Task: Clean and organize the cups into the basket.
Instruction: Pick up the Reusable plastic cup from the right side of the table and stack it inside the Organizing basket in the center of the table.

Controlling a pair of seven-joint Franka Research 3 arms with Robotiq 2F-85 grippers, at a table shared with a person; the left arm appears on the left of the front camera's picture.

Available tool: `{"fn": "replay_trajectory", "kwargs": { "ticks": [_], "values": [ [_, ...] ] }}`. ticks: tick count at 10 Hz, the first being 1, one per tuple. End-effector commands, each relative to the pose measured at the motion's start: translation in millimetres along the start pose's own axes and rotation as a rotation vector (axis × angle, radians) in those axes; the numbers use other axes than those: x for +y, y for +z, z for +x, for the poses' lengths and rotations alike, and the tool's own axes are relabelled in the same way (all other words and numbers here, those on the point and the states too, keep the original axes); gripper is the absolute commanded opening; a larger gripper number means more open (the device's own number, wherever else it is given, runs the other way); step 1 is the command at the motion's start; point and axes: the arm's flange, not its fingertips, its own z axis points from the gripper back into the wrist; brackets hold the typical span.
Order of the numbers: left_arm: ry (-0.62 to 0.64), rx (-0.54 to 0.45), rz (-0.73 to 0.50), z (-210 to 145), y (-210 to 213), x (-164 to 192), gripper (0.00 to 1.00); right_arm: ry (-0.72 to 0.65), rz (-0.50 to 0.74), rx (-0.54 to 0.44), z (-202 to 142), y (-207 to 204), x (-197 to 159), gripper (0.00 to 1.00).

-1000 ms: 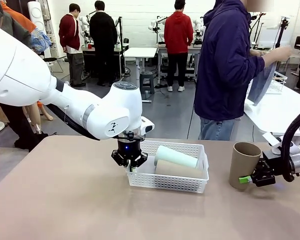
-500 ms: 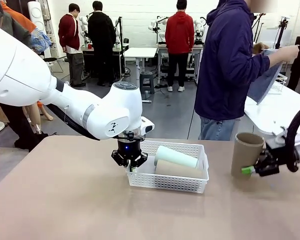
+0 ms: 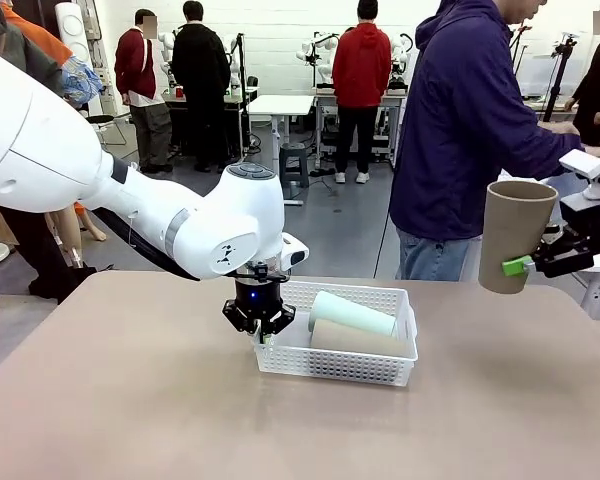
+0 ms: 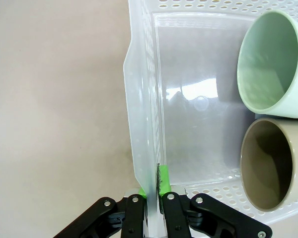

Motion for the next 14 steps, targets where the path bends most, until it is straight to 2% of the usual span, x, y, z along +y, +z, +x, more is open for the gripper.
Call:
{"fn": "replay_trajectory", "kwargs": {
  "ticks": [1,2,7,8,10,12,14],
  "values": [
    [0.001,-0.001,-0.001,0.3,-0.1,0.0,0.00,-0.055,-0.055,0.062,-13.7,-10.8,-1.5,0.00],
    [0.001,-0.001,-0.001,0.3,-0.1,0.0,0.00,0.000,0.000,0.000,0.0,0.0,0.0,0.00],
    [0.001,-0.001,-0.001,0.3,-0.1,0.0,0.00,0.000,0.000,0.000,0.0,0.0,0.0,0.00],
    [0.001,-0.001,-0.001,0.3,-0.1,0.0,0.00,-0.013,-0.008,0.008,-2.4,-2.1,-0.8,0.81],
    [0.001,-0.001,-0.001,0.3,-0.1,0.0,0.00,0.000,-0.093,0.279,53.1,-35.0,-10.6,0.81],
    [0.001,-0.001,-0.001,0.3,-0.1,0.0,0.00,0.008,-0.074,0.501,94.4,-78.9,-24.0,0.81],
    [0.001,-0.001,-0.001,0.3,-0.1,0.0,0.00,0.004,-0.026,0.739,119.6,-133.1,-34.8,0.81]
  ]
}}
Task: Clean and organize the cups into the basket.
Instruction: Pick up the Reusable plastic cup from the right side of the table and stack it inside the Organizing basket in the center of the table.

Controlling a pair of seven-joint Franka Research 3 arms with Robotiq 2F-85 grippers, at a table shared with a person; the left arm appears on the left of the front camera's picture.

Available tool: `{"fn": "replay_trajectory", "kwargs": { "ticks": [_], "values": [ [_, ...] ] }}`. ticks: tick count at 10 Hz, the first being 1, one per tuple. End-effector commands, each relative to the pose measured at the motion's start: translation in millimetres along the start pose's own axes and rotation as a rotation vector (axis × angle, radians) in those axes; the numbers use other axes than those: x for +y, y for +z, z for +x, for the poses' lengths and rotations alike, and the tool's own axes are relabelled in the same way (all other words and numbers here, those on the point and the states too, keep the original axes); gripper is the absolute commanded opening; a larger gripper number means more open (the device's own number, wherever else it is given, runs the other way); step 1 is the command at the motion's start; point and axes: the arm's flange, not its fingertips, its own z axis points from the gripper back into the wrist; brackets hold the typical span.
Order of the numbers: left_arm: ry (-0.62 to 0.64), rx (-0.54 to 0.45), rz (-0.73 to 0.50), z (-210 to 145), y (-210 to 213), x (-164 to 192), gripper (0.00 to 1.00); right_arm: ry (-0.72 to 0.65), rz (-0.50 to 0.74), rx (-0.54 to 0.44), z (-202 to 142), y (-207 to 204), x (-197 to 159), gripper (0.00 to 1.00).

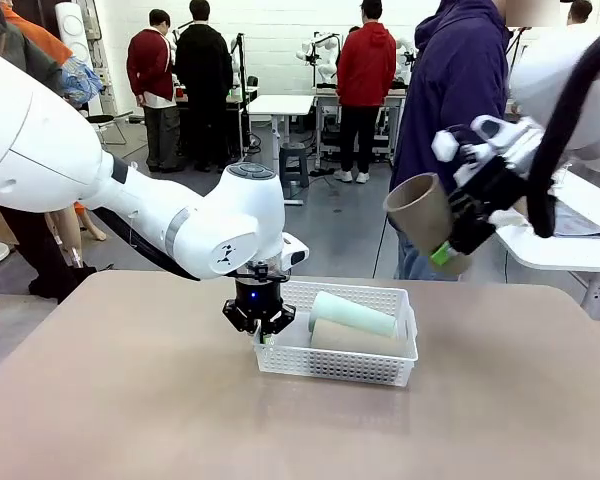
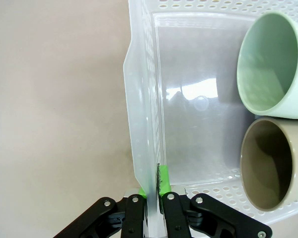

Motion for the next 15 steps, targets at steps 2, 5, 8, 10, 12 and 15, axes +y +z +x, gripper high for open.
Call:
{"fn": "replay_trajectory", "kwargs": {
  "ticks": [2,5,8,10,12,15],
  "values": [
    [0.001,-0.001,-0.001,0.4,-0.2,0.2,0.00,-0.011,0.123,0.297,38.3,-44.1,-22.0,0.81],
    [0.001,-0.001,-0.001,0.4,-0.2,0.2,0.00,-0.007,0.174,0.429,61.7,-79.8,-24.6,0.81],
    [0.001,-0.001,-0.001,0.4,-0.2,0.2,0.00,-0.010,0.223,0.505,66.1,-110.8,-28.9,0.81],
    [0.001,-0.001,-0.001,0.4,-0.2,0.2,0.00,-0.016,0.254,0.537,64.8,-130.8,-32.6,0.81],
    [0.001,-0.001,-0.001,0.4,-0.2,0.2,0.00,0.002,0.280,0.539,69.3,-145.4,-34.4,0.81],
    [0.001,-0.001,-0.001,0.4,-0.2,0.2,0.00,0.013,0.307,0.547,75.4,-161.7,-34.8,0.81]
  ]
}}
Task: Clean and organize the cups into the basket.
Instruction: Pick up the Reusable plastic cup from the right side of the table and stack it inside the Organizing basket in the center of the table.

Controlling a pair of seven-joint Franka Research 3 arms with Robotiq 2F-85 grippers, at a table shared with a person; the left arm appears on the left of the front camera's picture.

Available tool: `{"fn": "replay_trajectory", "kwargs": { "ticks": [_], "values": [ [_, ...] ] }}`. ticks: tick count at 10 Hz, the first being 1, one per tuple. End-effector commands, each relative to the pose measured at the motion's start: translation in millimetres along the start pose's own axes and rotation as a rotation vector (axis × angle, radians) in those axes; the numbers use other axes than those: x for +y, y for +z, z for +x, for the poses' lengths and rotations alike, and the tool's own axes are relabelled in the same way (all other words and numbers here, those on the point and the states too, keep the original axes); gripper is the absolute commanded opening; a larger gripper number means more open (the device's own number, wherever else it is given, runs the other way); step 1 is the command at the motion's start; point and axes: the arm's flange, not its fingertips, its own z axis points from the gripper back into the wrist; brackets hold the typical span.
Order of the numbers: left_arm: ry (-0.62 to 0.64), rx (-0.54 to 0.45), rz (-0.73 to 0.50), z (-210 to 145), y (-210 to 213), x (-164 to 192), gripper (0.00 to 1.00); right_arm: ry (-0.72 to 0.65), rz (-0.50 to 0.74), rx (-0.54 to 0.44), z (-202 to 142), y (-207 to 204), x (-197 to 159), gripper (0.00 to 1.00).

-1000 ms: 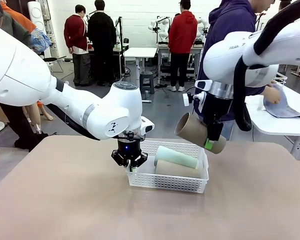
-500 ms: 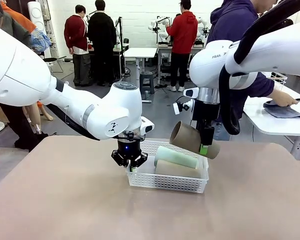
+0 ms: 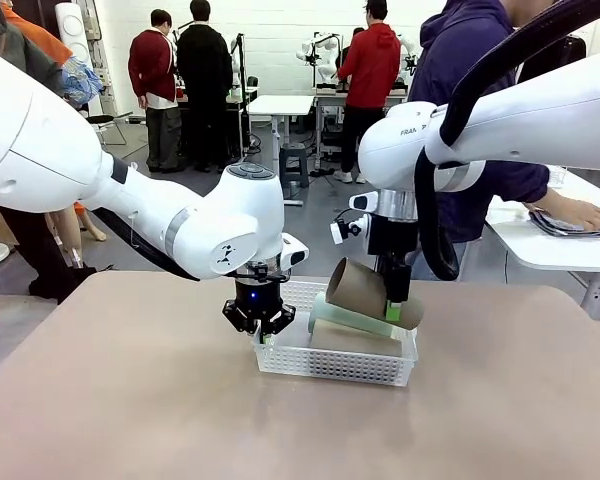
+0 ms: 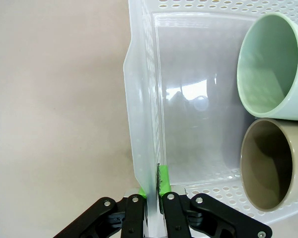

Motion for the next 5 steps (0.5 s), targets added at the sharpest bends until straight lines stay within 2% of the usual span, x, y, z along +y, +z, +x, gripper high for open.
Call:
{"fn": "replay_trajectory", "kwargs": {
  "ticks": [1,5],
  "values": [
    [0.001,-0.001,-0.001,0.3,-0.1,0.1,0.00,-0.013,0.005,0.046,10.6,2.1,-9.1,0.81],
    [0.001,-0.001,-0.001,0.3,-0.1,0.1,0.00,-0.001,0.038,0.029,9.6,-11.8,-21.0,0.81]
  ]
}}
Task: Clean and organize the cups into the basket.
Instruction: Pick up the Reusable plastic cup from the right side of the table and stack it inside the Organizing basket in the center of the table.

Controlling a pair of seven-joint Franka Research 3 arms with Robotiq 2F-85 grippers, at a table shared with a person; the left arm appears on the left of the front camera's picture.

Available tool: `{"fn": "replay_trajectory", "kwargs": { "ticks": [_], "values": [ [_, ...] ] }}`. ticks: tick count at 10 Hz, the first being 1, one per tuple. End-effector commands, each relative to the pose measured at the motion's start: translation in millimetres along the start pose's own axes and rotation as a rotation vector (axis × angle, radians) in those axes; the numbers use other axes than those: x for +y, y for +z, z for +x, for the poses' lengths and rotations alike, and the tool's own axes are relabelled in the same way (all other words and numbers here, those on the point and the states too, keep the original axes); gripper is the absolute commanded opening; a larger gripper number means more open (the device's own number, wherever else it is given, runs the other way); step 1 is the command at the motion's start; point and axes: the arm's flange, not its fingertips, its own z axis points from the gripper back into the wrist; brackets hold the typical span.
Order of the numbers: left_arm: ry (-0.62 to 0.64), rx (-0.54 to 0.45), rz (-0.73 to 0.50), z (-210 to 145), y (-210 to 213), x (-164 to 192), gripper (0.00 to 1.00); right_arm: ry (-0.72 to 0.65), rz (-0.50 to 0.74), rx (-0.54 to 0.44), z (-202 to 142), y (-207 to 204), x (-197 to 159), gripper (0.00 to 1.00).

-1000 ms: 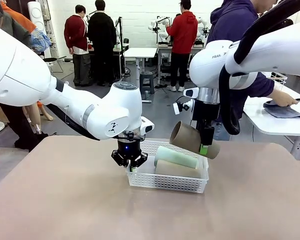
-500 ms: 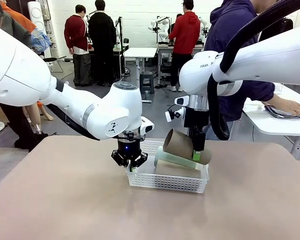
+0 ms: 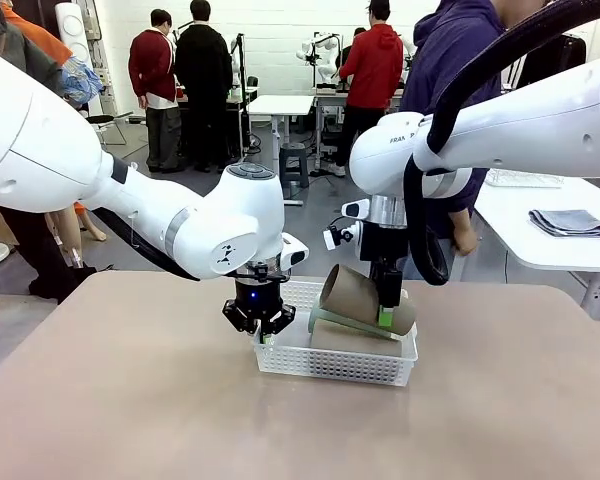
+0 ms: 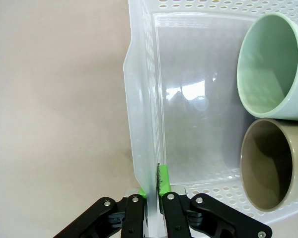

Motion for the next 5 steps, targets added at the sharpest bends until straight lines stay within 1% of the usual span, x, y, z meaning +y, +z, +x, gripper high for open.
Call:
{"fn": "replay_trajectory", "kwargs": {
  "ticks": [1,4,5],
  "values": [
    [0.001,-0.001,-0.001,0.3,-0.1,0.1,0.00,-0.004,0.005,0.021,0.7,1.5,-9.8,0.81],
    [0.001,-0.001,-0.001,0.3,-0.1,0.1,0.00,-0.007,0.023,0.025,-1.3,-3.8,-14.9,0.81],
    [0.001,-0.001,-0.001,0.3,-0.1,0.1,0.00,-0.008,0.026,0.024,-1.9,-3.7,-15.0,0.88]
  ]
}}
